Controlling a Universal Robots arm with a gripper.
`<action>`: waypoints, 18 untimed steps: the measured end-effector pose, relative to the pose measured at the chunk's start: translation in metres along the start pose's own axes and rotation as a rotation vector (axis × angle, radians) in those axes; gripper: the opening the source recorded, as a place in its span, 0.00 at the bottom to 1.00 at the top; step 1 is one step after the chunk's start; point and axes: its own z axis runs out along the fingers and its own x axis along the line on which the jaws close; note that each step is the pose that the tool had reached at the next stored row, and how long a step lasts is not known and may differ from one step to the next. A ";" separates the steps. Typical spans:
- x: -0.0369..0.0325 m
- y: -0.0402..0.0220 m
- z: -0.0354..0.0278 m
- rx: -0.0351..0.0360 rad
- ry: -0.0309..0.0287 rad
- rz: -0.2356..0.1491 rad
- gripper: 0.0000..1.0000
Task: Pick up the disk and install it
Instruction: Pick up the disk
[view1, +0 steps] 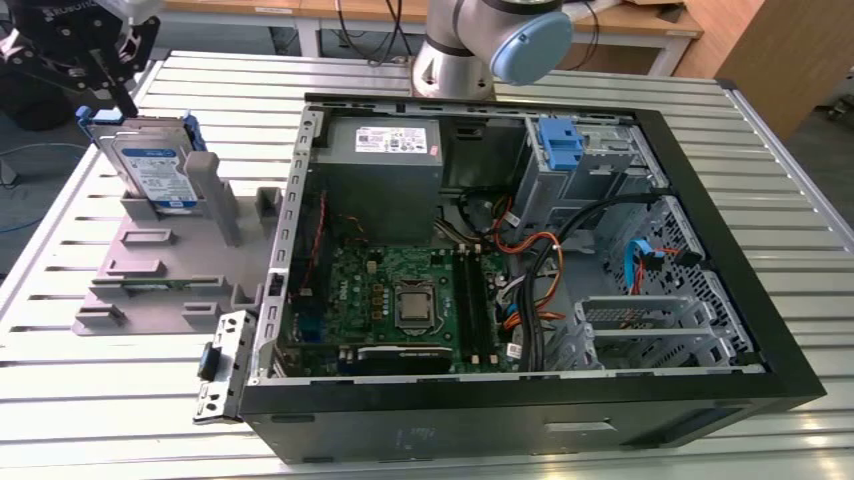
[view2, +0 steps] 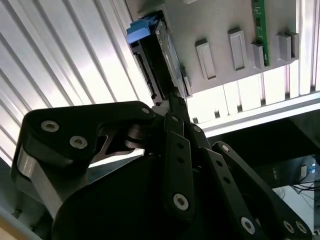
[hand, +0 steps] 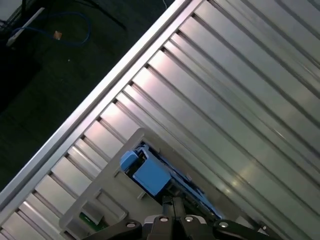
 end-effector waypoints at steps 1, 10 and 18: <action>0.0000 0.0000 0.0000 -0.0005 0.0006 -0.018 0.11; 0.0000 0.0000 0.0004 -0.0046 0.0057 -0.181 0.11; 0.0000 0.0000 0.0010 -0.0084 0.0104 -0.328 0.11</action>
